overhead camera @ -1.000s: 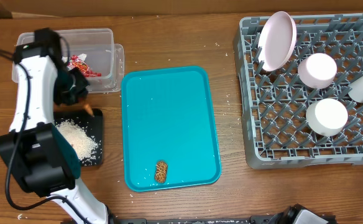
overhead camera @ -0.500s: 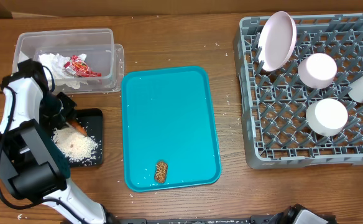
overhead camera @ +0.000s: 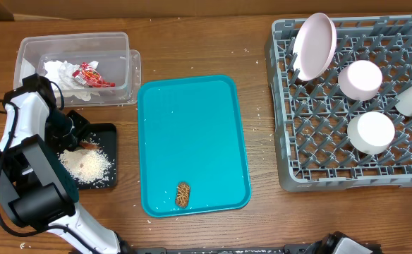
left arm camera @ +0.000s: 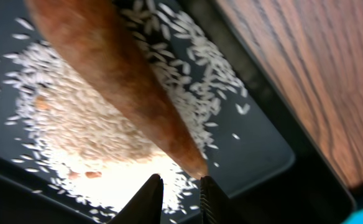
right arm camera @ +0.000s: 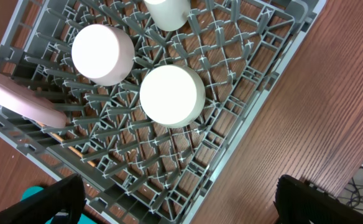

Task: Sort waste into correct bins and load items into the dishwasher
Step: 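Carry the carrot left and drop it on the black rice tray, then move the left gripper to the pinecone on the tray and grasp it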

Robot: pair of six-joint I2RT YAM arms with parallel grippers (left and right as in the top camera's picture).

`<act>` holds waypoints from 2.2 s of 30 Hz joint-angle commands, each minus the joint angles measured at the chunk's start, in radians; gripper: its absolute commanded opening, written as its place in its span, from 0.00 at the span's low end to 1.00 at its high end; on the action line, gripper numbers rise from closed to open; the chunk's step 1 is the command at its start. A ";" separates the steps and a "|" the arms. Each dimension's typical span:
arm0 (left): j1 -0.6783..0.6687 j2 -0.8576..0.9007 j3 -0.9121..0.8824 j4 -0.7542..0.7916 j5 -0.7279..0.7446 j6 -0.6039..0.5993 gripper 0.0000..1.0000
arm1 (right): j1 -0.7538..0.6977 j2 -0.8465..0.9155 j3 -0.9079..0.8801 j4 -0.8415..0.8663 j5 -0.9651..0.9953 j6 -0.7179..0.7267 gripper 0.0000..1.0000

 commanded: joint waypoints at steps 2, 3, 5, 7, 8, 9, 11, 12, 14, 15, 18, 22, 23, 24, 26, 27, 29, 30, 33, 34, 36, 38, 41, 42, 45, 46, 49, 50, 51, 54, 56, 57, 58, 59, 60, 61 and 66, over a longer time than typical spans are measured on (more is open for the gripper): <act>-0.018 -0.072 0.029 -0.018 0.073 0.048 0.24 | -0.005 -0.004 0.018 0.006 -0.005 0.008 1.00; -0.029 -0.097 0.028 -0.024 0.084 0.061 0.24 | -0.005 -0.003 0.018 0.006 -0.005 0.007 1.00; -0.060 -0.154 0.028 -0.040 0.103 0.072 0.24 | -0.005 -0.004 0.018 0.006 -0.005 0.007 1.00; -0.103 -0.212 0.028 -0.051 0.126 0.090 0.25 | -0.005 -0.003 0.018 0.006 -0.005 0.007 1.00; -0.137 -0.244 0.028 -0.053 0.143 0.108 0.26 | -0.005 -0.004 0.018 0.006 -0.005 0.007 1.00; -0.171 -0.271 0.028 -0.057 0.148 0.118 0.27 | -0.005 -0.003 0.018 0.006 -0.005 0.007 1.00; -0.257 -0.317 0.028 -0.072 0.146 0.134 0.31 | -0.005 -0.003 0.018 0.006 -0.005 0.007 1.00; -0.302 -0.331 0.028 -0.083 0.146 0.143 0.33 | -0.005 -0.003 0.018 0.006 -0.005 0.007 1.00; -0.407 -0.347 0.026 -0.113 0.134 0.152 0.44 | -0.005 -0.003 0.018 0.006 -0.005 0.007 1.00; -0.458 -0.348 0.026 -0.130 0.119 0.151 0.47 | -0.005 -0.003 0.018 0.006 -0.005 0.007 1.00; -0.603 -0.341 0.009 -0.164 0.054 0.150 0.52 | -0.005 -0.003 0.018 0.006 -0.005 0.007 1.00; -0.769 -0.337 -0.074 -0.141 -0.018 0.149 0.53 | -0.005 -0.003 0.018 0.006 -0.005 0.007 1.00; -0.802 -0.337 -0.108 -0.114 -0.032 0.146 0.54 | -0.005 -0.003 0.018 0.006 -0.005 0.007 1.00; -0.823 -0.337 -0.135 -0.090 -0.035 0.146 0.55 | -0.005 -0.003 0.018 0.006 -0.005 0.007 1.00; -0.878 -0.337 -0.231 -0.006 -0.038 0.147 0.57 | -0.005 -0.003 0.018 0.006 -0.005 0.007 1.00; -0.893 -0.337 -0.269 0.030 -0.038 0.147 0.57 | -0.005 -0.003 0.018 0.006 -0.005 0.007 1.00; -0.912 -0.337 -0.334 0.095 -0.034 0.147 0.57 | -0.005 -0.003 0.018 0.006 -0.005 0.007 1.00; -0.922 -0.337 -0.374 0.132 -0.034 0.146 0.58 | -0.005 -0.003 0.018 0.006 -0.005 0.007 1.00; -0.932 -0.337 -0.451 0.199 -0.011 0.143 0.58 | -0.005 -0.004 0.018 0.006 -0.005 0.007 1.00; -0.932 -0.337 -0.468 0.208 -0.012 0.131 0.58 | -0.005 -0.003 0.018 0.006 -0.005 0.007 1.00; -0.932 -0.337 -0.504 0.224 -0.012 0.116 0.58 | -0.005 -0.003 0.018 0.006 -0.005 0.007 1.00; -0.932 -0.337 -0.536 0.234 -0.010 0.104 0.56 | -0.005 -0.003 0.018 0.006 -0.005 0.007 1.00; -0.938 -0.337 -0.567 0.257 0.016 0.114 0.55 | -0.005 -0.004 0.018 0.005 -0.005 0.007 1.00; -0.942 -0.337 -0.568 0.262 0.020 0.114 0.55 | -0.005 -0.003 0.018 0.006 -0.005 0.007 1.00; -0.959 -0.338 -0.567 0.262 0.027 0.122 0.55 | -0.005 -0.004 0.018 0.006 -0.005 0.007 1.00; -0.967 -0.338 -0.567 0.260 0.031 0.122 0.55 | -0.005 -0.003 0.018 0.006 -0.005 0.007 1.00; -0.992 -0.338 -0.565 0.264 0.034 0.134 0.55 | -0.005 -0.003 0.018 0.006 -0.005 0.007 1.00; -0.998 -0.338 -0.565 0.265 0.036 0.142 0.55 | -0.005 -0.003 0.018 0.006 -0.005 0.007 1.00; -1.004 -0.338 -0.563 0.264 0.044 0.152 0.56 | -0.005 -0.004 0.018 0.006 -0.005 0.007 1.00; -1.015 -0.338 -0.563 0.229 0.087 0.150 0.56 | -0.005 -0.004 0.018 0.006 -0.005 0.007 1.00; -1.017 -0.338 -0.563 0.196 0.102 0.132 0.58 | -0.005 -0.003 0.018 0.006 -0.005 0.007 1.00; -1.017 -0.338 -0.563 0.174 0.098 0.119 0.59 | -0.005 -0.003 0.018 0.006 -0.005 0.007 1.00; -1.016 -0.338 -0.563 0.157 0.091 0.105 0.61 | -0.005 -0.003 0.018 0.006 -0.005 0.007 1.00; -1.016 -0.337 -0.563 0.136 0.084 0.090 0.74 | -0.005 -0.003 0.018 0.006 -0.005 0.007 1.00; -1.016 -0.337 -0.563 0.129 0.090 0.090 0.87 | -0.005 -0.004 0.018 0.006 -0.005 0.007 1.00; -1.016 -0.337 -0.563 0.124 0.096 0.090 0.91 | -0.005 -0.003 0.018 0.006 -0.005 0.007 1.00; -1.019 -0.337 -0.564 0.124 0.101 0.090 0.84 | -0.005 -0.003 0.018 0.006 -0.005 0.007 1.00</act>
